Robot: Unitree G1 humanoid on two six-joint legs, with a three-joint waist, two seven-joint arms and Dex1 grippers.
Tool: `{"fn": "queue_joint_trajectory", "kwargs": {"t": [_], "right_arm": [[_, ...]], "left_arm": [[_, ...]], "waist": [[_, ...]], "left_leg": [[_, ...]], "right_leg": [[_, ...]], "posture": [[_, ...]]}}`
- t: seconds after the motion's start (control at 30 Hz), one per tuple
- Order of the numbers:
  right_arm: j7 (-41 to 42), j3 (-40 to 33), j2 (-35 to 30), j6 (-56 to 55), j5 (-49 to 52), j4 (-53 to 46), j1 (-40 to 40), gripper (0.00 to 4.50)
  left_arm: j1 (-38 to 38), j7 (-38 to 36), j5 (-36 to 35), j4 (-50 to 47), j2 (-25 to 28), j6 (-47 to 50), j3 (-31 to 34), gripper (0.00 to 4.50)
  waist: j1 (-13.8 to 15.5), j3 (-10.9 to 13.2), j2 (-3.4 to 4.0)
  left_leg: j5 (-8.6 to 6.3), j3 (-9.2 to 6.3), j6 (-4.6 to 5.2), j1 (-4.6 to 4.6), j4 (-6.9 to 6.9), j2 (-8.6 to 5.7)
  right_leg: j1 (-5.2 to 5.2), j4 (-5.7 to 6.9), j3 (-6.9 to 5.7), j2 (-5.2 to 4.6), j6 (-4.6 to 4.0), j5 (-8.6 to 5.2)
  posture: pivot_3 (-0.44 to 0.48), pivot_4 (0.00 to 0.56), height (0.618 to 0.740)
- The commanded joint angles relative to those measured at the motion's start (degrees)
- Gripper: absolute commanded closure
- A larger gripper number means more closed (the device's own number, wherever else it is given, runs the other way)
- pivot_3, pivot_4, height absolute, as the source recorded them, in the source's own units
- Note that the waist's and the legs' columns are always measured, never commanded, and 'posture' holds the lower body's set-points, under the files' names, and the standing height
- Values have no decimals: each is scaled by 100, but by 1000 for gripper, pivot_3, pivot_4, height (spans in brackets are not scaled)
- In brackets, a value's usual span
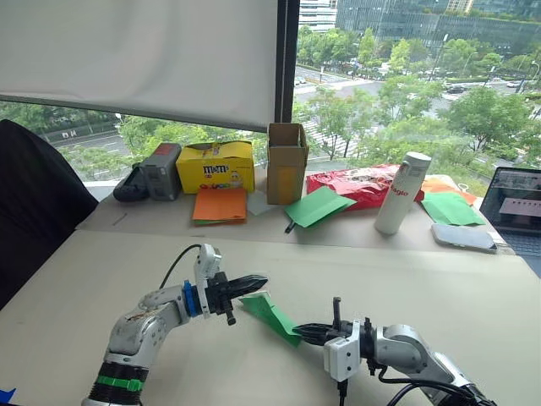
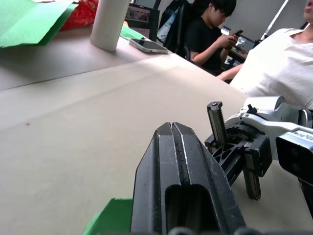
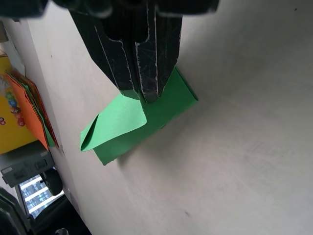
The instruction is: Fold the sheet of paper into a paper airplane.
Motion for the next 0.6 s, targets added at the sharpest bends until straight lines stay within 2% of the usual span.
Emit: {"fn": "queue_joint_trajectory", "kwargs": {"t": [0.03,0.17,0.37,0.6], "right_arm": [[14,222,9,237,-290,197,63,4482],[21,238,-9,276,-292,176,62,4482],[33,253,-39,313,-264,149,66,4482],[83,265,-60,384,-193,83,49,4482]], "left_arm": [[15,209,513,67,-75,-261,-462,4500],[101,460,1141,345,-103,-574,-903,4500],[179,564,1729,713,58,-797,-1173,4500],[382,480,1910,1123,89,-1084,-1263,4500]], "waist": [[-8,1,1],[-9,2,3],[-7,2,1],[-8,0,1]], "left_leg": [[0,0,0,1,-1,0],[0,0,0,3,-1,0],[0,0,0,2,-1,0],[0,1,0,5,-1,0]], "right_leg": [[1,0,1,1,0,0],[1,2,2,3,0,0],[0,2,2,3,0,0],[1,2,2,1,0,0]], "posture": [[0,150,656],[0,150,656],[0,150,656],[0,150,656]]}}
